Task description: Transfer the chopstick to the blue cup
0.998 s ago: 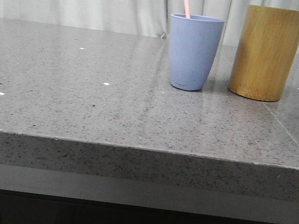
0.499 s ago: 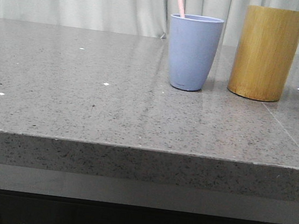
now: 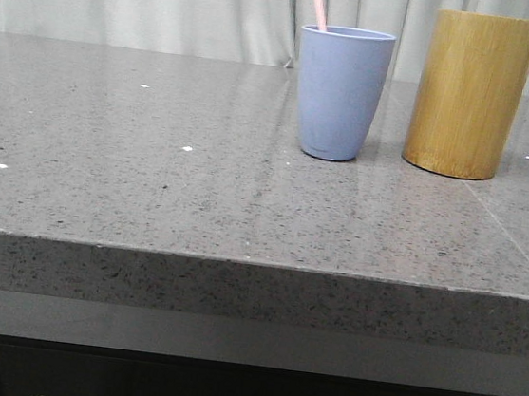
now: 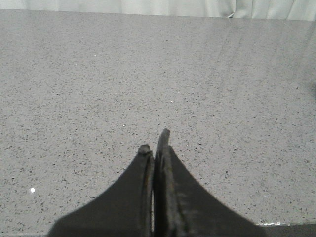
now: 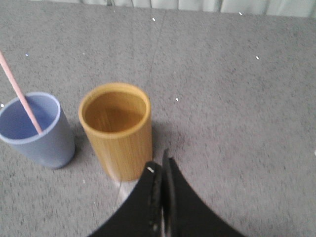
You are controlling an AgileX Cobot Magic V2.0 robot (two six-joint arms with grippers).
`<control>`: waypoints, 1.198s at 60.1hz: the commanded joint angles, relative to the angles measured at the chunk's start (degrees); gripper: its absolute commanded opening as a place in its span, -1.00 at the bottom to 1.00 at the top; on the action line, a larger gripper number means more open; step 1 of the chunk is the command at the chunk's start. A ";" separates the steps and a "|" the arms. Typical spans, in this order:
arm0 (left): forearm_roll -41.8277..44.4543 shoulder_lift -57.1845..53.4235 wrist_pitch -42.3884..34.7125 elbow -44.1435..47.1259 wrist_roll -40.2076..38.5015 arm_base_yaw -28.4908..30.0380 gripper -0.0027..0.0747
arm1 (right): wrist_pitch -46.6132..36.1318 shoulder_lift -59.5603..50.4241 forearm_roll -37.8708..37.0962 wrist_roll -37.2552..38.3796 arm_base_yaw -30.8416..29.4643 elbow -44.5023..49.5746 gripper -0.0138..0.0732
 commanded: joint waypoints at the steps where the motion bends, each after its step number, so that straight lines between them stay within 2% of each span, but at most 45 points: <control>1: -0.67 0.37 -4.70 -1.49 -0.05 -0.39 -0.98 | -8.42 -6.49 0.36 -0.03 -0.50 5.34 -0.84; 19: -0.73 0.37 -4.70 -1.49 -0.05 -0.39 -0.98 | -19.82 -26.57 1.49 -0.53 -0.50 30.47 -0.84; 29: -0.73 0.37 -4.70 -1.49 -0.05 -0.39 -0.98 | -26.19 -38.59 1.49 -0.53 -0.50 41.05 -0.84; 34: -0.73 0.37 -4.70 -1.49 -0.05 -0.39 -0.98 | -29.54 -42.80 1.49 -0.53 -0.50 42.64 -0.84; 42: -0.73 0.37 -4.70 -1.49 -0.05 -0.39 -0.98 | -29.66 -46.05 1.49 -0.53 -0.50 42.64 -0.84; 72: -0.73 0.37 -4.70 -1.49 -0.05 -0.39 -0.98 | -29.73 -46.14 1.49 -0.53 -0.50 42.64 -0.84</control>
